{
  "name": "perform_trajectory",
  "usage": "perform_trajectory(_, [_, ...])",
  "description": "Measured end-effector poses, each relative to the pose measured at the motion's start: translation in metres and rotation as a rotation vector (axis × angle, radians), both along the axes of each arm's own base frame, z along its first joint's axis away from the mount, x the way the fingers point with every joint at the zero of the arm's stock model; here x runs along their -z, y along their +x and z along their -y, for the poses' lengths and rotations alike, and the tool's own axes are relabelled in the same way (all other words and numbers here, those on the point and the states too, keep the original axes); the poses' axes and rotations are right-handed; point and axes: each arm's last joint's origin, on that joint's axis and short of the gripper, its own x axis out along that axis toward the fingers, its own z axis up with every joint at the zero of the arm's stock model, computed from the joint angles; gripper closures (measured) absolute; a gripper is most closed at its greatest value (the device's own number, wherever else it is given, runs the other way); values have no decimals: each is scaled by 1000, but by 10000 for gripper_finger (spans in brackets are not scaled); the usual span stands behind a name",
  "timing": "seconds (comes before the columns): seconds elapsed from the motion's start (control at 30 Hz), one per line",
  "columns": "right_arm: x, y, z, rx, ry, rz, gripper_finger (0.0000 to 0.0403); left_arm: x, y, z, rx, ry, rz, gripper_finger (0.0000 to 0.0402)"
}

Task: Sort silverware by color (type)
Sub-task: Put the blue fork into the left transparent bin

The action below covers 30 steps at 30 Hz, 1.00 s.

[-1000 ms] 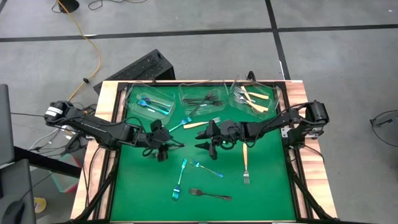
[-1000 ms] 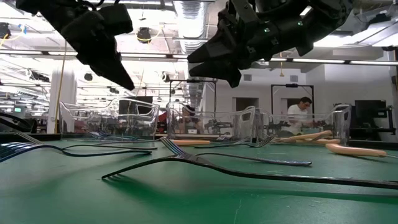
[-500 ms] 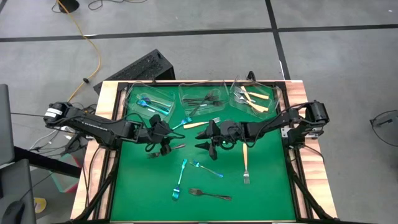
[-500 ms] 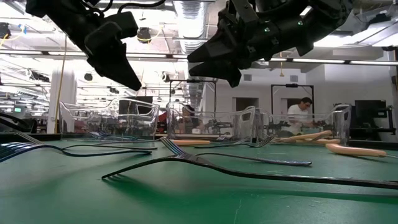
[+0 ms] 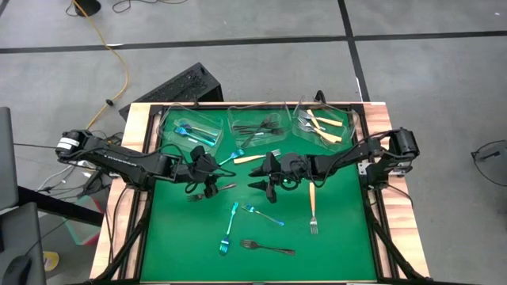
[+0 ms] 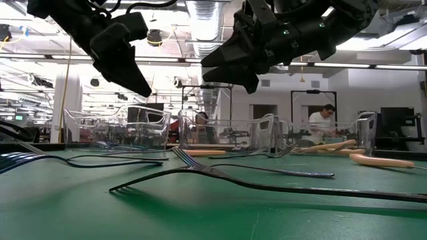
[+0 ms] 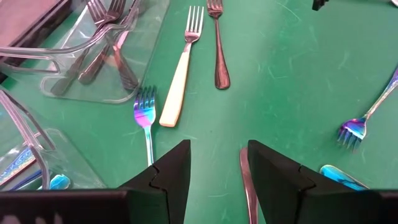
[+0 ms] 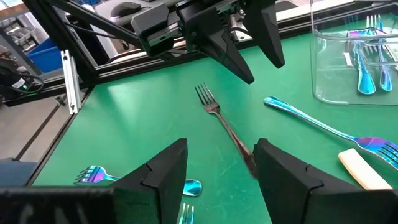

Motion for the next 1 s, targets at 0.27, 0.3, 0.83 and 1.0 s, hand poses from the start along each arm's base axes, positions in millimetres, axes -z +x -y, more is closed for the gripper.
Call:
perform_trajectory(0.27, [0, 0, -1, -1, 1, 0, 198, 0, 0, -1, -18, 18, 3, 257])
perform_trajectory(0.3, [0, 0, -1, -1, 1, 0, 198, 0, 0, -1, -18, 19, 3, 257])
perform_trajectory(0.83, [0, 0, -1, -2, 1, 0, 198, 0, 0, -3, -5, 65, -14, 257])
perform_trajectory(1.0, [0, 0, 0, -2, 0, 0, 198, 0, 0, -6, -12, 73, -18, 257])
